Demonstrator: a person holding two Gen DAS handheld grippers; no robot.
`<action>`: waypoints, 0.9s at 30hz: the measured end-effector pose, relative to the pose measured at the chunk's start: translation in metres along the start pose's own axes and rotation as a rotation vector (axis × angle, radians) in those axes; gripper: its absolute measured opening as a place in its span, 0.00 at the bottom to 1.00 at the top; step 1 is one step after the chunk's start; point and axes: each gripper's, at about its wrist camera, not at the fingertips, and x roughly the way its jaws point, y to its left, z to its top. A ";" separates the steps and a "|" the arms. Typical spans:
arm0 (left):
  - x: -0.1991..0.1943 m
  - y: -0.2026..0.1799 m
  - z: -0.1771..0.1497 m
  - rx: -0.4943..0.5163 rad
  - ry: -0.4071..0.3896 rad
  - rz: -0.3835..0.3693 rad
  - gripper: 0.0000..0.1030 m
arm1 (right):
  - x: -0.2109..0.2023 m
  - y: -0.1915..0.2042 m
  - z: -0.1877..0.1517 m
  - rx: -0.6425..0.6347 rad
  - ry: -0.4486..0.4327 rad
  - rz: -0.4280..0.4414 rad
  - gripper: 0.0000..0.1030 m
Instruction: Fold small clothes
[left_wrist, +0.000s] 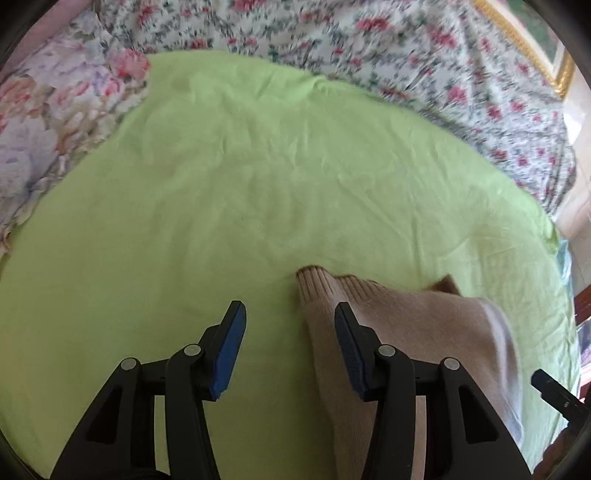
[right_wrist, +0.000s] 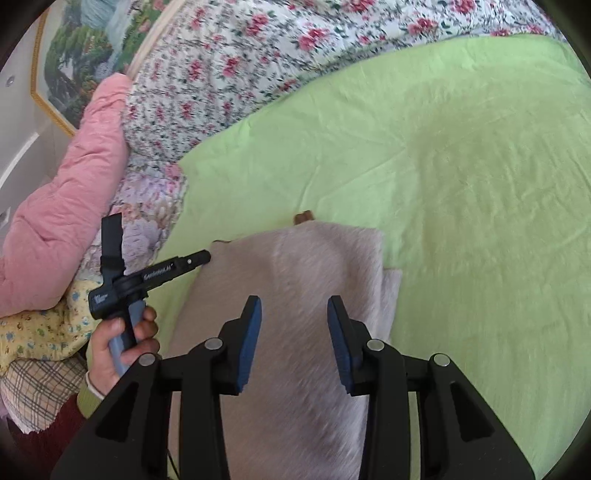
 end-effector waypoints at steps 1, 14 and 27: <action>-0.008 -0.001 -0.004 0.002 -0.007 -0.002 0.48 | -0.004 0.003 -0.004 -0.002 -0.003 0.005 0.38; -0.100 -0.029 -0.126 0.077 -0.062 -0.070 0.62 | -0.044 0.035 -0.070 -0.109 0.001 -0.066 0.55; -0.148 -0.040 -0.214 0.167 -0.119 0.009 0.81 | -0.078 0.051 -0.137 -0.233 -0.087 -0.223 0.80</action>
